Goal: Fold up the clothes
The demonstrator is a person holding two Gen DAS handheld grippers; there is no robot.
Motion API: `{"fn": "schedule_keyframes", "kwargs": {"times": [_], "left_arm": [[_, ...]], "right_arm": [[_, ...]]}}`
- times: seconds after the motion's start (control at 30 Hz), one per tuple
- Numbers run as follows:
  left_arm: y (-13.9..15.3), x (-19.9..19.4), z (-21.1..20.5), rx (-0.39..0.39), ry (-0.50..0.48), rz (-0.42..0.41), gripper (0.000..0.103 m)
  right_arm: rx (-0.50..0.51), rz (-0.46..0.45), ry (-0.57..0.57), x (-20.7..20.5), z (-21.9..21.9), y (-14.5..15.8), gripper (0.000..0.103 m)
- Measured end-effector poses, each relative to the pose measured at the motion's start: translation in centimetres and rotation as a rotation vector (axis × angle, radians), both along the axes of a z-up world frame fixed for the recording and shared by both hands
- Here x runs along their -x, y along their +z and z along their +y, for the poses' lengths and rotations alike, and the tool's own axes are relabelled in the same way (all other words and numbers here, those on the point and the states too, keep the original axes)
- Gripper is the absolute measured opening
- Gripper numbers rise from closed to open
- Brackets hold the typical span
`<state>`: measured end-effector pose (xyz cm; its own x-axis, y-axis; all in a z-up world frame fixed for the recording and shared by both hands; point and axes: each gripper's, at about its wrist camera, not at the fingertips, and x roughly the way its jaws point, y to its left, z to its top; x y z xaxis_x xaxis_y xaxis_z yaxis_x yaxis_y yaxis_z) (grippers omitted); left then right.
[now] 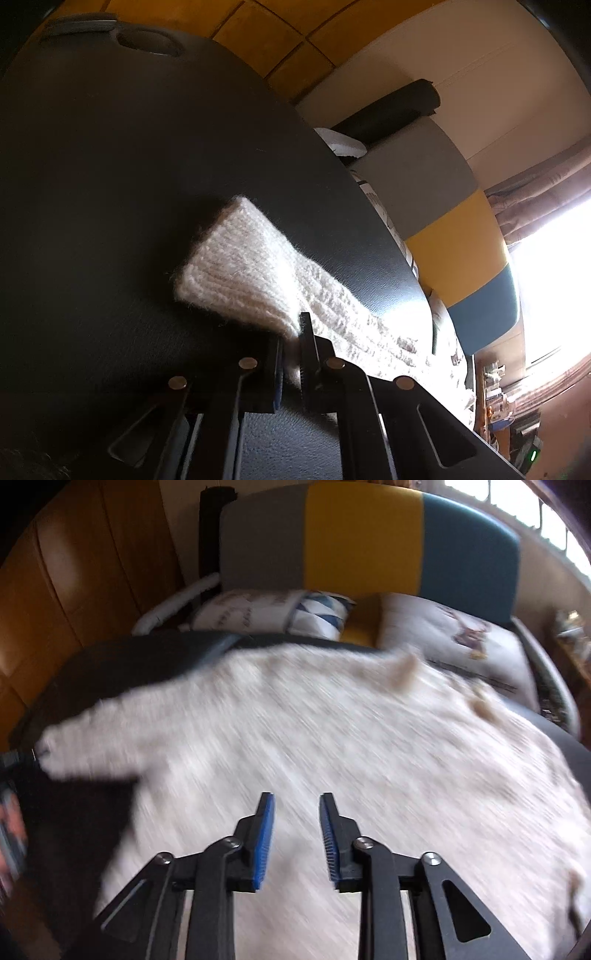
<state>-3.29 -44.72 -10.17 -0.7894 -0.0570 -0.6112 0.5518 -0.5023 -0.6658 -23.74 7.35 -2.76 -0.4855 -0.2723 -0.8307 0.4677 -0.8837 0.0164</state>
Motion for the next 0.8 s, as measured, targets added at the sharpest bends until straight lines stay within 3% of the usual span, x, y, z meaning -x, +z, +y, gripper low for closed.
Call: {"fn": "schedule_keyframes", "kwargs": {"times": [0.13,0.23,0.4,0.63,0.8], "left_arm": [[2.7,0.7,0.4,0.049,0.0,0.034,0.005],[5.2,1.7,1.4,0.081,-0.018,0.066,0.005],[11.1,3.5,5.0,0.153,-0.101,0.148,0.005],[19.4,8.7,14.0,0.308,-0.347,0.209,0.005],[22.4,13.5,22.4,0.4,-0.53,0.223,0.005]], "right_arm": [[-0.073,-0.035,-0.092,-2.0,5.8,-1.5,0.037],[0.0,-0.047,-0.128,-2.6,8.0,-2.8,0.037],[0.035,0.028,-0.186,-3.3,8.1,-3.4,0.041],[0.074,0.058,-0.194,-3.5,8.6,-3.6,0.041],[0.091,0.066,-0.198,-3.7,8.8,-3.7,0.042]]}}
